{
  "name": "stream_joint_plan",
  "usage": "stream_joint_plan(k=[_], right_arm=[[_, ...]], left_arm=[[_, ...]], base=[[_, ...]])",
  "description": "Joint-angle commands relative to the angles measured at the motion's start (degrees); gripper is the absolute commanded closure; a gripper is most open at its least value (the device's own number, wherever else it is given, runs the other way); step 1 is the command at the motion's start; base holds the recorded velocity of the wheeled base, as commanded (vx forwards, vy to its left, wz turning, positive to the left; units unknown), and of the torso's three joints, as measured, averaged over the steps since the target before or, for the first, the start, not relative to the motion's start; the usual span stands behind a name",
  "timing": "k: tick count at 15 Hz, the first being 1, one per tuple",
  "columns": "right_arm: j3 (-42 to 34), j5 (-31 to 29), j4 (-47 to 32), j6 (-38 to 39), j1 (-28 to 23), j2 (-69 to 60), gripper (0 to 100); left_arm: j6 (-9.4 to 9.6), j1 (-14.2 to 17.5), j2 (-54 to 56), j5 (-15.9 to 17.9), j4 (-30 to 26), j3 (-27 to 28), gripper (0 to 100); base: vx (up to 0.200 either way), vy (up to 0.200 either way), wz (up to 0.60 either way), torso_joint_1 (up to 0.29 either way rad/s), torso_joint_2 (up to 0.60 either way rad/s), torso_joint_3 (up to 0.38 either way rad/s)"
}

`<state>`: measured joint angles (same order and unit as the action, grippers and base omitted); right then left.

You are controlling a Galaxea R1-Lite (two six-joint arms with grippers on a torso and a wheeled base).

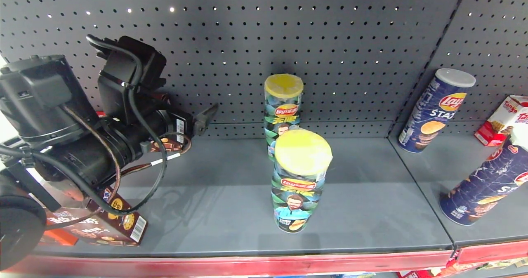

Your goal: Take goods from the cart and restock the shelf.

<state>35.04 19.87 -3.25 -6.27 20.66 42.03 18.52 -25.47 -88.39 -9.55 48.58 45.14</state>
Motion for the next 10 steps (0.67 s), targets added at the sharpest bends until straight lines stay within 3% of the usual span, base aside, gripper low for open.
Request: stream_joint_plan(k=[1,4,7,10], right_arm=[[0.8,-1.1,0.6,-0.3,10.4,12.4,0],[0.5,-5.5,6.0,-0.2,16.6,22.0,0],[1.2,-12.1,15.5,1.6,18.2,31.3,0],[3.6,-15.9,18.5,2.0,18.3,36.5,0]], left_arm=[[-0.06,-0.1,-0.6,0.0,0.2,0.0,0],[-0.06,0.0,-0.9,0.1,1.0,-0.3,0],[-0.06,0.0,-0.9,0.0,1.4,-1.3,0],[-0.15,0.1,-0.9,0.0,1.8,-1.3,0]], base=[[0.0,0.0,0.0,0.0,0.0,0.0],[0.0,0.0,0.0,0.0,0.0,0.0],[0.0,0.0,0.0,0.0,0.0,0.0],[0.0,0.0,0.0,0.0,0.0,0.0]])
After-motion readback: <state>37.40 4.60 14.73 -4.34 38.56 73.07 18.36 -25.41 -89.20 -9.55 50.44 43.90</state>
